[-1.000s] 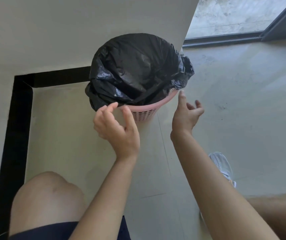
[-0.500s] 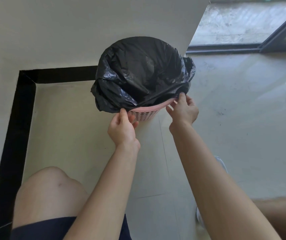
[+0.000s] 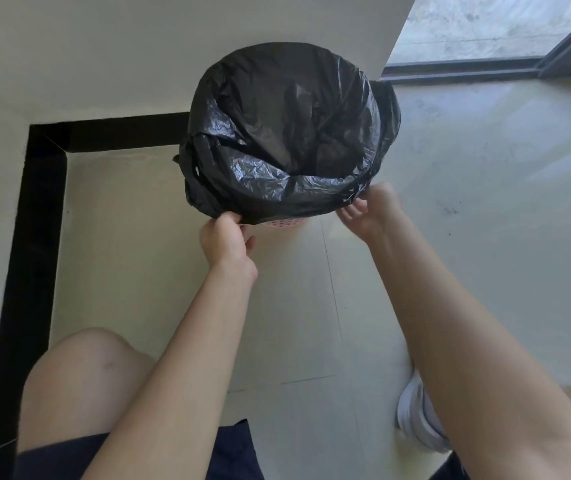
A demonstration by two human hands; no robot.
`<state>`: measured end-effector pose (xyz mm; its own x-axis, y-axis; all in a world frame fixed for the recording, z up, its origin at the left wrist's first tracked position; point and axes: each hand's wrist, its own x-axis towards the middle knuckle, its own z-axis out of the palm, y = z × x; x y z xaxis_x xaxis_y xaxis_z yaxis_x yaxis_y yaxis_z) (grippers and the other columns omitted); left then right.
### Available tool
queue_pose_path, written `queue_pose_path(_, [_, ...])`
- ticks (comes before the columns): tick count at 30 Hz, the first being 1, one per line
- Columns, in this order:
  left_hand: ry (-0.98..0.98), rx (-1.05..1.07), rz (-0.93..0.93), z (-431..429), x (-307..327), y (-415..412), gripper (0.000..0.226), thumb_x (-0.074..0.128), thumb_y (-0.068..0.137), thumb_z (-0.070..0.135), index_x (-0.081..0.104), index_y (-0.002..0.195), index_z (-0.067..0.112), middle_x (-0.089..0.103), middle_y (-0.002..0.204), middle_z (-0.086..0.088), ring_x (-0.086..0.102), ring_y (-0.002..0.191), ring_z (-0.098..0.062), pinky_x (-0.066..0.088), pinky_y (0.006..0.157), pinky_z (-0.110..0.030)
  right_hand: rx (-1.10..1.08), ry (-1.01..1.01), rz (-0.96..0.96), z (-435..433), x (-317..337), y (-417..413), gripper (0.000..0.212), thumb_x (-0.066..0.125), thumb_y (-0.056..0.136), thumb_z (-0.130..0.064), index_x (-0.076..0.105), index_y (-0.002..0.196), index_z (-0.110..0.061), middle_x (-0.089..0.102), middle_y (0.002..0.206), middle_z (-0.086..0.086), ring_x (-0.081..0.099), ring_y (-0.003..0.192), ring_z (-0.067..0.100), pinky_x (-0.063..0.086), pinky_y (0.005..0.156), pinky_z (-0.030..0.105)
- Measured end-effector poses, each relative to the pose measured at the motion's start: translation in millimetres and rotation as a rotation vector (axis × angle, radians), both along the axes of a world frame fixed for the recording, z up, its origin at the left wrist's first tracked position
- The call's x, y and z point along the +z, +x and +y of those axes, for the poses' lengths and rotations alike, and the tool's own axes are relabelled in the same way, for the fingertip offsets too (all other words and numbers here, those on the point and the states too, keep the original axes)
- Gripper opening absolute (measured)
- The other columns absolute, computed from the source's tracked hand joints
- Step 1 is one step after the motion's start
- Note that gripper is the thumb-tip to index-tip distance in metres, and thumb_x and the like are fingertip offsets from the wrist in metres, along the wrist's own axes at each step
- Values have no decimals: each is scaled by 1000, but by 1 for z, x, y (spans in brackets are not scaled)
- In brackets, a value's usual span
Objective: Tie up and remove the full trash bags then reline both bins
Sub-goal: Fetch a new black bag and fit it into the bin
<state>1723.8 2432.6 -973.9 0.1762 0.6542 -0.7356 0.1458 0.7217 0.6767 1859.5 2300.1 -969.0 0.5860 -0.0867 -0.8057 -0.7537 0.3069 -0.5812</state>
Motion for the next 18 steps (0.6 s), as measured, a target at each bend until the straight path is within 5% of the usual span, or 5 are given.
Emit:
queue_pose_path(3, [423,140,195,14,12,6,47,56,82,18,49,127,7,48,127,-10,49,110,-27,44,91,-39,-139,-448,-271,-3,5,22,42,35,97,-16,51,136,-24,41,140,8,50,119,27,46,97,36])
queue_pose_path(7, [729,-237,244,30,23,36,90,70,75,22,23,151,18,28,152,-8,34,137,-27,36,109,-45,205,-686,-696,5,15,42,60,56,92,-40,38,149,-28,38,150,3,41,135,25,34,112,40])
queue_pose_path(9, [717,-464,253,41,21,49,96,62,76,3,12,155,19,27,156,-5,35,141,-24,33,113,-35,418,-609,-692,7,15,48,62,59,90,-37,39,147,-28,57,130,-4,57,122,20,45,107,41])
queue_pose_path(12, [704,-618,280,55,20,54,98,50,75,-9,7,156,25,36,153,-4,43,136,-24,40,111,-35,652,-630,-568,2,18,43,29,52,89,-20,56,116,-30,61,91,-12,64,100,21,56,89,41])
queue_pose_path(18, [691,-720,227,65,20,51,98,42,72,-10,10,153,35,49,140,-1,52,121,-23,50,100,-40,751,-502,-304,-15,16,33,30,58,84,-24,60,113,-16,70,98,4,70,85,23,61,64,33])
